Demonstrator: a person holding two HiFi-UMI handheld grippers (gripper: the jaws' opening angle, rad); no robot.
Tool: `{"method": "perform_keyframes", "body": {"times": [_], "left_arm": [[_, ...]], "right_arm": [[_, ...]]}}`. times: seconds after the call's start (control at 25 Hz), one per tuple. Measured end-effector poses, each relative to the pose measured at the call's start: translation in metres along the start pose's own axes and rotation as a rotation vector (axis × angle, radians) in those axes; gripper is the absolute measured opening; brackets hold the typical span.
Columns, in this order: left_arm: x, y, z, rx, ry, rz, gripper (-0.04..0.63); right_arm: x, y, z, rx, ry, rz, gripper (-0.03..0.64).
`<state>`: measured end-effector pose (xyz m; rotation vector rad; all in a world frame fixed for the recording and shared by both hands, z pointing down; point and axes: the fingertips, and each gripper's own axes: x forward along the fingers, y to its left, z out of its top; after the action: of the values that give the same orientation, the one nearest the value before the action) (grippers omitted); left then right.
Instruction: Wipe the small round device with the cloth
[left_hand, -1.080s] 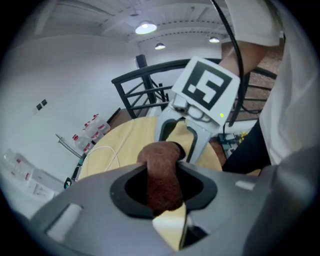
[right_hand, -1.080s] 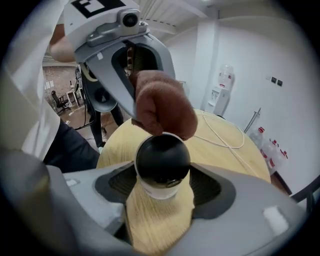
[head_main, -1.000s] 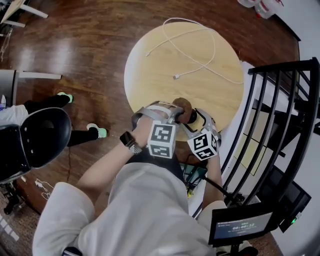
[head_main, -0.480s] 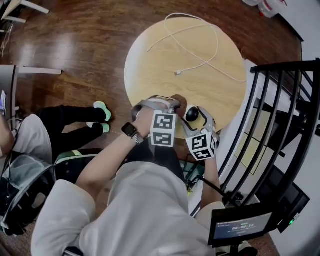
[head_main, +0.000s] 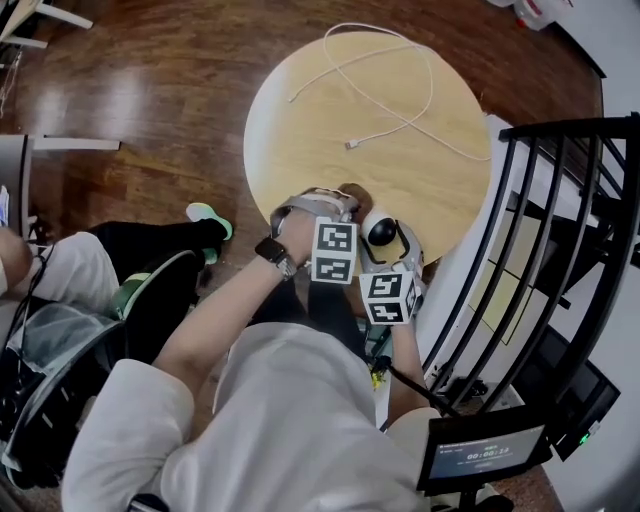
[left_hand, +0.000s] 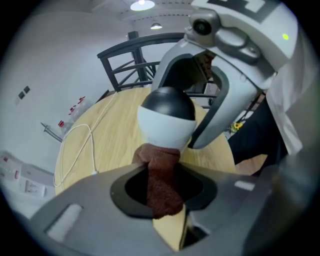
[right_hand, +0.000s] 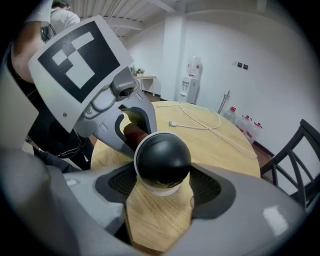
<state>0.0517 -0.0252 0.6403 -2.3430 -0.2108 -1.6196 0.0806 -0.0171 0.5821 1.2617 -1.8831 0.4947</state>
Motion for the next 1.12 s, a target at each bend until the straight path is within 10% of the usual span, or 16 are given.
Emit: {"method": "perform_keyframes", "body": {"times": [0.76,1.12], "left_arm": [[-0.081,0.005,0.036,-0.152,-0.163,0.198,0.123],[-0.064,-0.008,0.051,-0.088,-0.020,0.213,0.121]], "right_arm": [[0.004,-0.013,-0.018,-0.477,-0.063,0.205,0.364],[0.018,-0.012,-0.018,-0.545,-0.078,0.143,0.365]]}}
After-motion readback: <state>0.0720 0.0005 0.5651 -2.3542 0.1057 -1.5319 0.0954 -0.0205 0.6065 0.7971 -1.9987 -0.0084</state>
